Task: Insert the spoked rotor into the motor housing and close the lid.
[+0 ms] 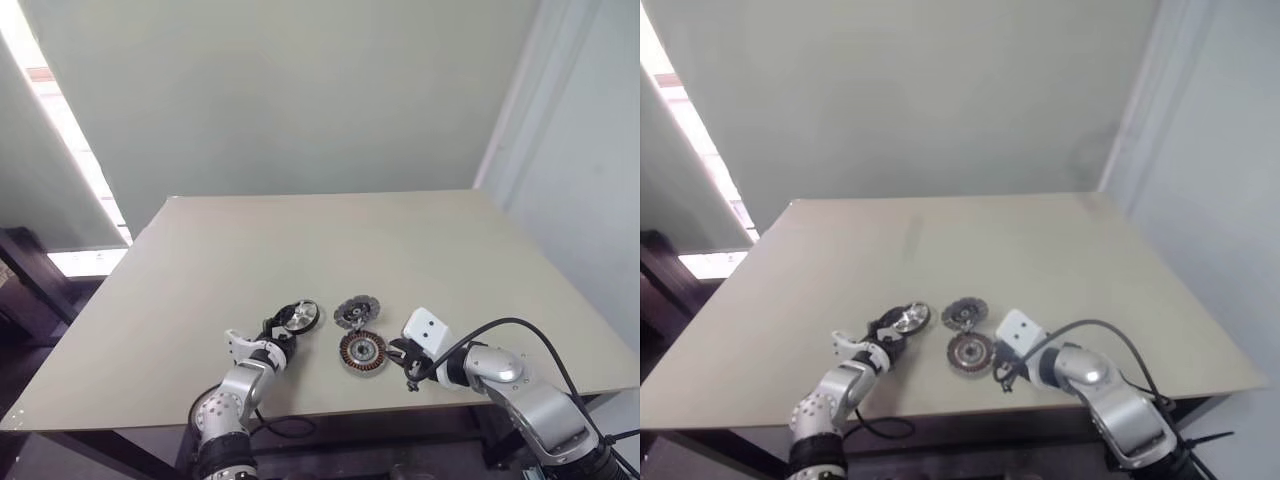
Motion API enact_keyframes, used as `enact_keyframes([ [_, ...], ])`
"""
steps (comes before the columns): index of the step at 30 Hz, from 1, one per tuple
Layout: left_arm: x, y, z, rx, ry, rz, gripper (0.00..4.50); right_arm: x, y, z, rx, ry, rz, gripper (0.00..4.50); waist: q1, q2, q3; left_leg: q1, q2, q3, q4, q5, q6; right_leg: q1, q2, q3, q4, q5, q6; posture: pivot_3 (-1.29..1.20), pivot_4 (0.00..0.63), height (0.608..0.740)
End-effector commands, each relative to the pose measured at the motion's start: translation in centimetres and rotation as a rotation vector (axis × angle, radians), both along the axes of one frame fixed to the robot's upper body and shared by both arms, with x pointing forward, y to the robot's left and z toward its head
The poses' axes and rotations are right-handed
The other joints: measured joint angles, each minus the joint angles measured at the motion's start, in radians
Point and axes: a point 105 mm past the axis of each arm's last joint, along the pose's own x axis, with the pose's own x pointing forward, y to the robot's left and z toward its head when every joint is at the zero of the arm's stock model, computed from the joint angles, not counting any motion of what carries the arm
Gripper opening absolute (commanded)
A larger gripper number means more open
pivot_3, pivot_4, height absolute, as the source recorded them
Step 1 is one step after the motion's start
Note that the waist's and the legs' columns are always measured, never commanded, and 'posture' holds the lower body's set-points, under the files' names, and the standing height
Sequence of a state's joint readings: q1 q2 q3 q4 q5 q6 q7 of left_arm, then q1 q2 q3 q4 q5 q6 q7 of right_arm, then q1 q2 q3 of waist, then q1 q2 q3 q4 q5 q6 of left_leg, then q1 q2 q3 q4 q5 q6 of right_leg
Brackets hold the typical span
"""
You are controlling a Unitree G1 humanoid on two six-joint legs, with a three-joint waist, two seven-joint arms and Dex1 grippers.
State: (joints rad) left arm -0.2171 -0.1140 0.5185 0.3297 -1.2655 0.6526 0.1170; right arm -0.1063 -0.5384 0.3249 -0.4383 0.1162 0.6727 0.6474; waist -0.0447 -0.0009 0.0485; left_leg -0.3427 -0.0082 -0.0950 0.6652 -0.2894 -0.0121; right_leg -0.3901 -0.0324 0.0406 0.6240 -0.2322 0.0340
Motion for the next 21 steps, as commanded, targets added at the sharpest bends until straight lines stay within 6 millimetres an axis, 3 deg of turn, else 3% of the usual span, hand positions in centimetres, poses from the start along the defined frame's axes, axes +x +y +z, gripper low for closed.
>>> enact_keyframes([
  [1,1.4,-3.3,2.3,-0.097,-0.056,-0.027,4.49,0.4,0.4,1.3,0.017,-0.062,0.011,0.96,0.004,0.0,0.0,0.0,0.0,0.0,0.0,0.003,-0.001,0.0,0.0,0.0,0.0,0.001,0.001,0.0,0.0,0.74],
  [8,2.0,-4.0,3.4,-0.104,-0.057,-0.037,4.49,0.3,0.5,1.2,0.022,-0.062,0.015,0.96,0.02,-0.003,0.0,-0.003,-0.004,-0.001,-0.002,0.01,0.001,-0.001,0.0,0.002,0.001,0.007,0.01,0.0,0.0,0.74],
  [12,2.4,-4.8,4.2,-0.105,-0.066,-0.053,4.49,0.3,0.5,1.2,0.023,-0.06,0.013,0.96,0.038,-0.003,0.0,-0.017,-0.011,-0.006,-0.005,0.01,0.007,-0.012,-0.001,0.007,0.002,0.021,0.011,0.0,0.0,0.74],
  [19,2.0,-4.9,3.3,-0.061,-0.018,-0.09,4.49,0.3,0.5,1.2,0.025,-0.063,0.009,0.96,0.049,-0.004,0.0,-0.022,-0.012,-0.003,-0.005,0.012,0.004,-0.018,-0.001,0.01,-0.001,0.02,0.011,0.0,0.0,0.74],
  [21,1.8,-4.9,3.0,-0.051,-0.001,-0.097,3.89,0.3,0.5,1.2,0.026,-0.063,0.008,0.96,0.049,-0.004,0.0,-0.022,-0.012,-0.002,-0.005,0.01,0.009,-0.018,-0.001,0.01,0.0,0.02,0.01,0.0,0.0,0.74],
])
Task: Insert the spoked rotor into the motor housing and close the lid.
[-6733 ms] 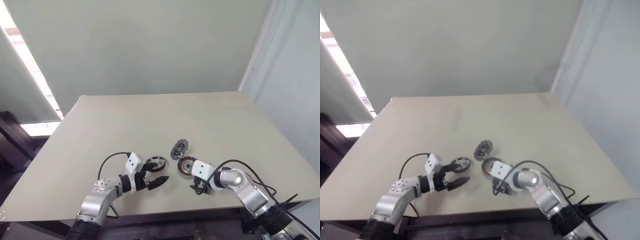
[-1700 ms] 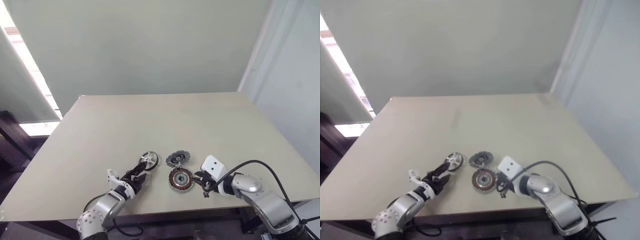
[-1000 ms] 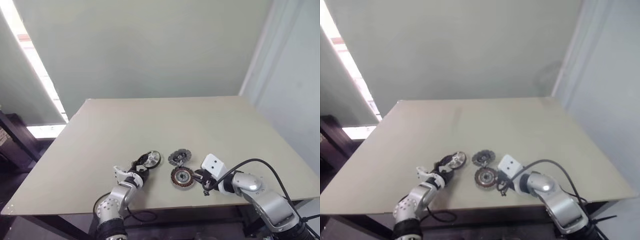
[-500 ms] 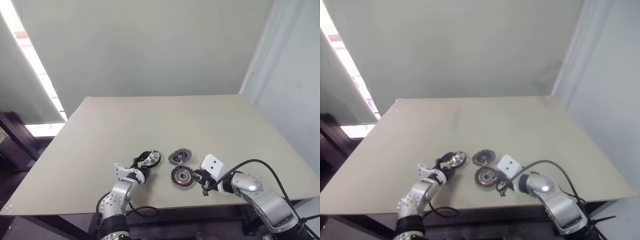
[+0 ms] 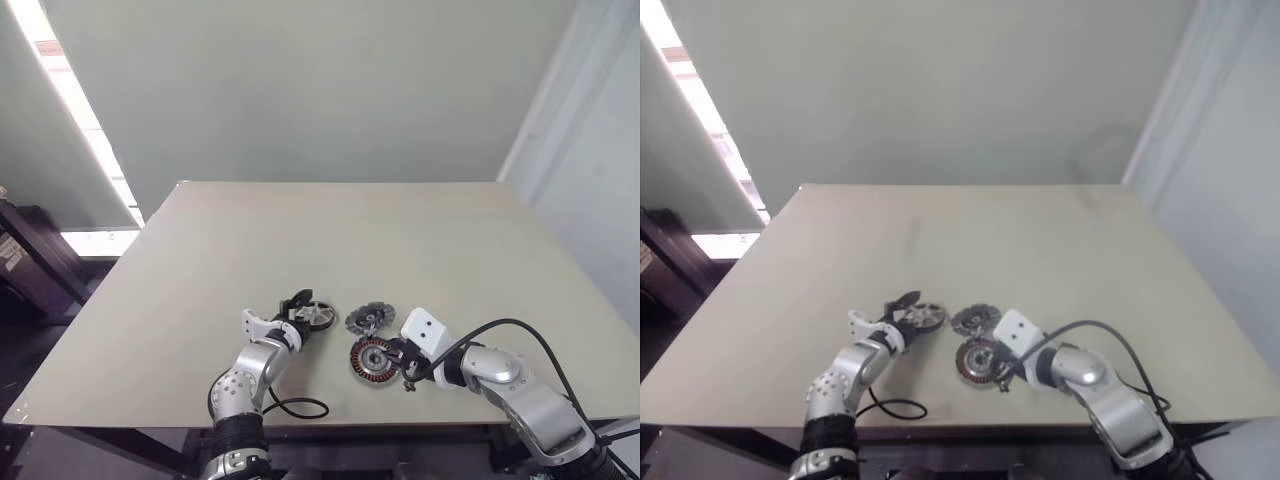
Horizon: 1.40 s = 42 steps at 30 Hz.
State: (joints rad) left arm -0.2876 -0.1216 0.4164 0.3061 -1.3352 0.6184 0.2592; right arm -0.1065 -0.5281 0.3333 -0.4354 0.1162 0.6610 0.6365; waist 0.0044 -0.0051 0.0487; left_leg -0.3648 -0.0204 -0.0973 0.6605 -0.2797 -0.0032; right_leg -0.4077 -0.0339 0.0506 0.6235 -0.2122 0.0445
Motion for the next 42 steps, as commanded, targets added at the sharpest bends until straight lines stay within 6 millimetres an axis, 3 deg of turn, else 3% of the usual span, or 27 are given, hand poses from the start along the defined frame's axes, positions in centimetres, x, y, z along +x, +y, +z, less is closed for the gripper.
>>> enact_keyframes([
  [1,-0.1,-2.1,0.6,-0.056,-0.005,-0.023,3.59,0.3,0.2,1.2,0.015,-0.055,0.006,0.96,0.0,0.0,0.0,0.0,0.0,0.0,0.0,0.0,0.001,0.0,0.0,0.0,0.0,0.0,0.0,0.0,0.0,0.74],
  [10,-0.3,-1.8,0.2,-0.023,0.021,-0.042,0.3,0.4,0.1,1.2,0.02,-0.054,-0.004,0.96,-0.001,-0.001,0.0,0.002,0.0,0.0,0.001,0.0,0.001,0.002,0.0,0.0,0.002,0.0,0.0,0.0,0.0,0.74],
  [18,-0.1,-1.2,1.3,-0.023,-0.028,-0.059,0.31,0.4,0.1,1.2,0.02,-0.052,-0.005,0.96,0.0,-0.001,0.0,0.003,0.0,0.0,0.001,0.0,0.001,0.002,0.0,0.0,0.002,0.001,0.0,0.0,0.0,0.74],
  [24,-0.6,0.1,4.0,-0.014,-0.154,-0.15,0.31,0.3,-0.3,1.2,0.019,-0.042,-0.005,0.96,-0.001,-0.001,0.0,0.002,0.0,0.0,0.001,0.0,0.001,0.002,0.0,0.0,0.002,0.001,0.0,0.0,0.0,0.74],
  [28,-2.0,1.7,5.8,-0.011,-0.258,-0.274,0.31,0.3,-0.8,1.1,0.013,-0.032,-0.016,0.96,-0.005,-0.001,0.0,0.003,0.0,0.0,0.001,0.0,0.001,0.002,0.0,0.0,0.004,0.001,0.0,0.0,0.0,0.74],
  [37,-4.7,6.3,4.3,0.071,-0.212,-0.38,0.31,0.6,-1.3,0.9,0.018,-0.026,-0.041,0.96,-0.005,0.0,0.0,0.004,0.0,0.0,0.002,0.0,0.001,0.002,0.0,0.001,0.006,0.0,-0.001,0.0,0.0,0.74],
  [40,-5.7,6.8,4.1,0.067,-0.204,-0.416,0.31,0.5,-1.4,0.8,0.014,-0.027,-0.038,0.02,-0.005,0.0,0.0,0.004,0.0,0.0,0.002,0.0,0.001,0.002,0.0,0.001,0.007,0.0,-0.002,0.0,0.0,0.74],
  [42,-6.7,6.6,4.0,0.065,-0.202,-0.467,0.31,0.5,-1.4,0.8,0.013,-0.026,-0.038,0.0,-0.005,0.0,0.0,0.004,0.0,0.0,0.002,0.0,0.001,0.002,0.0,0.001,0.007,0.0,-0.002,0.0,0.0,0.74],
])
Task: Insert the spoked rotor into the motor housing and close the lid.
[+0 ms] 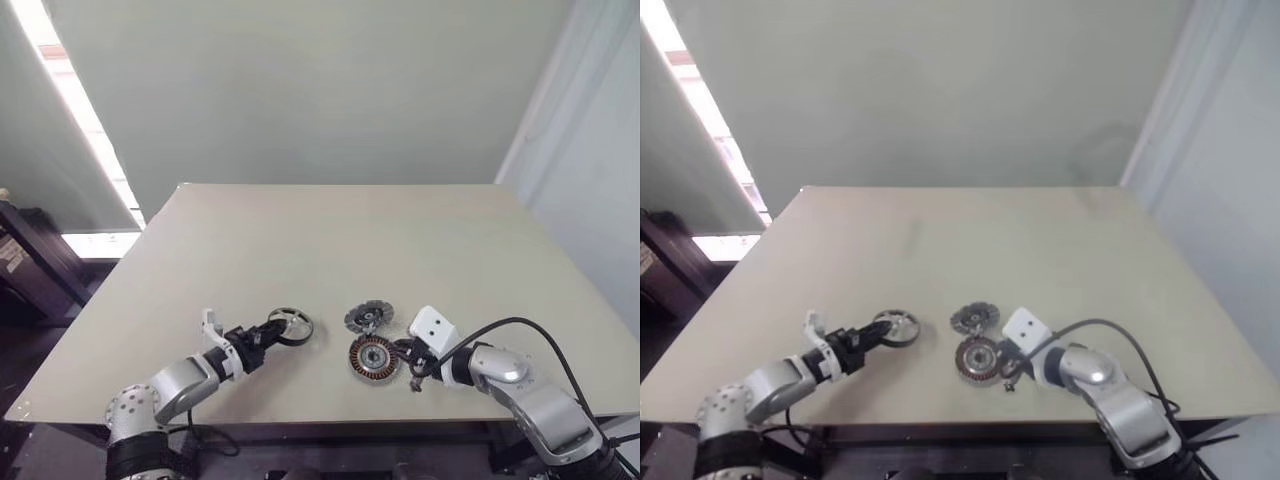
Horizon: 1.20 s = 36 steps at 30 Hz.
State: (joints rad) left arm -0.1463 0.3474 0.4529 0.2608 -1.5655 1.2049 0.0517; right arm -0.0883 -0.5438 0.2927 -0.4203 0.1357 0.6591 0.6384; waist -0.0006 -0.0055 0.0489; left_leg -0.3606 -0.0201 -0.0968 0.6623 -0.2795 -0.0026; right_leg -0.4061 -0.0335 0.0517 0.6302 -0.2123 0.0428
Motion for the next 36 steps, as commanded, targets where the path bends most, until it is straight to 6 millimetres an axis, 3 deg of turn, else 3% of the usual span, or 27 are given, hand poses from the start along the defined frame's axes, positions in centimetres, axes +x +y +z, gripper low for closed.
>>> enact_keyframes([
  [1,-1.0,-0.5,1.4,-0.035,-0.057,-0.087,0.31,0.3,-0.2,1.0,0.012,-0.044,0.001,0.0,0.0,0.0,0.0,0.0,0.0,0.0,0.0,0.0,0.0,0.0,0.0,0.0,0.0,0.0,0.0,0.0,0.0,0.74],
  [8,-3.6,-4.3,2.8,-0.063,-0.12,-0.351,0.31,0.0,-0.5,0.5,0.002,-0.013,-0.001,0.0,0.0,0.0,0.0,0.0,0.0,0.001,0.001,0.0,0.0,0.0,0.0,0.001,0.001,0.0,-0.001,0.0,0.0,0.74],
  [12,-4.0,-6.8,3.8,-0.082,-0.181,-0.451,0.31,-0.4,-1.0,0.0,-0.013,0.017,-0.013,0.0,0.0,0.0,0.0,0.0,0.0,0.002,0.001,0.0,0.0,0.0,0.0,0.002,0.002,0.0,-0.001,0.0,0.0,0.74],
  [15,-3.9,-7.7,4.1,-0.113,-0.193,-0.468,0.31,-0.6,-1.4,-0.2,-0.031,0.026,-0.021,0.0,0.0,0.0,0.0,0.001,0.0,0.003,0.001,0.0,0.0,-0.001,0.0,0.003,0.005,0.0,-0.001,0.0,0.0,0.74],
  [19,-3.1,-8.4,3.8,-0.152,-0.181,-0.444,0.31,-0.9,-2.0,-0.4,-0.05,0.034,-0.039,0.0,-0.001,0.0,0.0,0.002,0.0,0.004,0.003,0.001,-0.001,-0.002,0.0,0.004,0.009,-0.001,-0.001,0.0,0.0,0.74],
  [28,-1.1,-11.7,1.2,-0.16,-0.113,-0.398,0.31,-1.2,-2.5,-0.4,-0.052,0.034,-0.069,0.0,-0.001,0.0,0.0,0.002,-0.001,0.005,0.006,0.001,0.0,-0.001,0.0,0.005,0.01,-0.001,-0.001,0.0,0.0,0.74],
  [36,0.7,-12.3,-0.8,-0.091,-0.087,-0.318,0.31,-1.4,-2.5,-0.2,-0.047,0.024,-0.079,0.0,-0.001,0.0,0.0,0.001,-0.001,0.004,0.006,0.001,0.0,-0.001,0.0,0.005,0.01,-0.001,-0.001,0.0,0.0,0.74],
])
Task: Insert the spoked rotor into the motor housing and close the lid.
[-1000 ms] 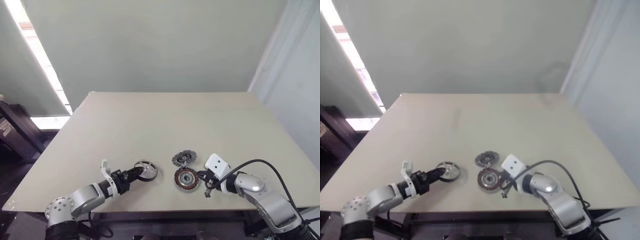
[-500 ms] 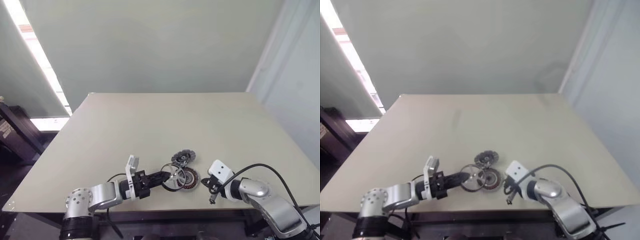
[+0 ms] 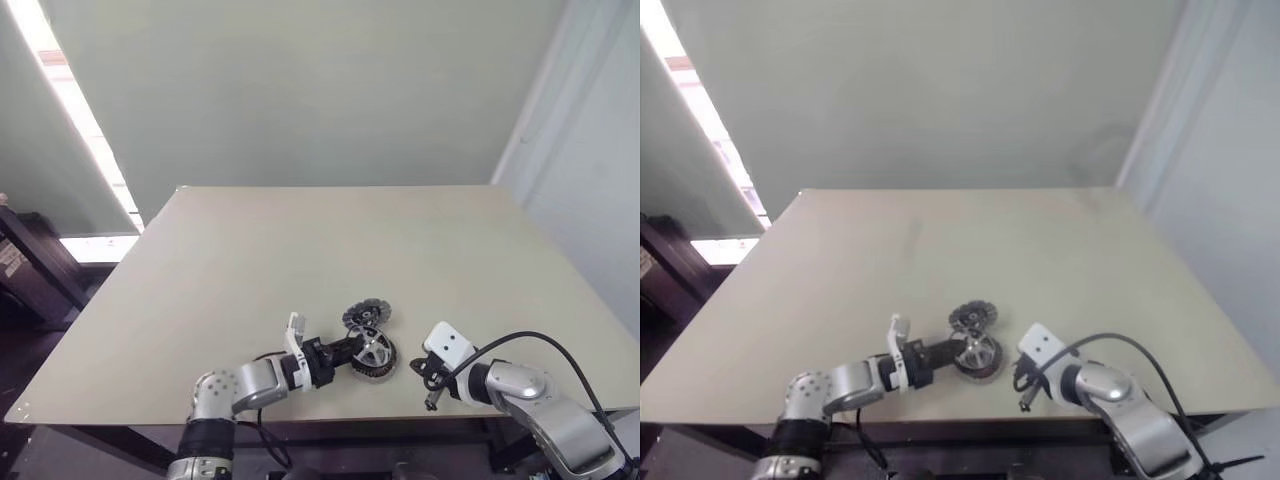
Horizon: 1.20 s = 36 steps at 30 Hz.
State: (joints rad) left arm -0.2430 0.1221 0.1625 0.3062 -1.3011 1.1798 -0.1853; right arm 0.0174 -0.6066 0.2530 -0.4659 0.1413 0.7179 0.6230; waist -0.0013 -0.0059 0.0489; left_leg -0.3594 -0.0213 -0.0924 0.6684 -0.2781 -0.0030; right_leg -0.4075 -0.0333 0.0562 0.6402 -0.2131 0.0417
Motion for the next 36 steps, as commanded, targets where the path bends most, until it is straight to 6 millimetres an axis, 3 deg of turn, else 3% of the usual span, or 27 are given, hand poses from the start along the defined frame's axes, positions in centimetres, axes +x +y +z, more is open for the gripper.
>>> enact_keyframes([
  [1,1.2,0.0,0.3,0.011,-0.038,0.027,0.31,0.4,0.1,1.6,0.018,-0.066,-0.002,0.0,-0.001,0.0,0.0,0.0,0.0,0.0,0.0,0.0,0.0,0.0,0.0,0.0,0.0,0.0,0.0,0.0,0.0,0.74],
  [18,1.2,-1.8,-0.7,0.007,-0.018,-0.002,0.31,0.3,0.4,1.6,0.027,-0.071,-0.01,0.0,-0.002,0.0,0.0,0.0,0.0,0.0,0.0,0.0,0.0,0.0,0.0,0.0,0.0,0.0,0.0,0.0,0.0,0.74],
  [33,0.9,-2.1,-1.1,0.021,0.001,-0.027,0.31,0.2,0.4,1.6,0.028,-0.072,-0.009,0.0,-0.002,0.0,0.0,0.0,0.0,0.0,0.001,0.0,0.0,0.001,0.0,0.0,0.0,0.0,0.0,0.0,0.0,0.74],
  [34,1.0,-2.0,-1.0,0.021,-0.005,-0.018,1.07,0.2,0.4,1.6,0.028,-0.072,-0.008,0.0,-0.002,0.0,0.0,0.0,0.0,0.0,0.001,0.0,0.0,0.0,0.0,0.0,0.0,0.0,0.0,0.0,0.0,0.74],
  [36,1.3,-1.7,-0.8,0.024,-0.013,-0.004,1.63,0.2,0.5,1.5,0.028,-0.071,-0.006,0.0,-0.002,0.0,0.0,0.0,0.0,0.0,0.0,0.0,0.0,0.0,0.0,0.0,0.0,0.0,0.0,0.0,0.0,0.74],
])
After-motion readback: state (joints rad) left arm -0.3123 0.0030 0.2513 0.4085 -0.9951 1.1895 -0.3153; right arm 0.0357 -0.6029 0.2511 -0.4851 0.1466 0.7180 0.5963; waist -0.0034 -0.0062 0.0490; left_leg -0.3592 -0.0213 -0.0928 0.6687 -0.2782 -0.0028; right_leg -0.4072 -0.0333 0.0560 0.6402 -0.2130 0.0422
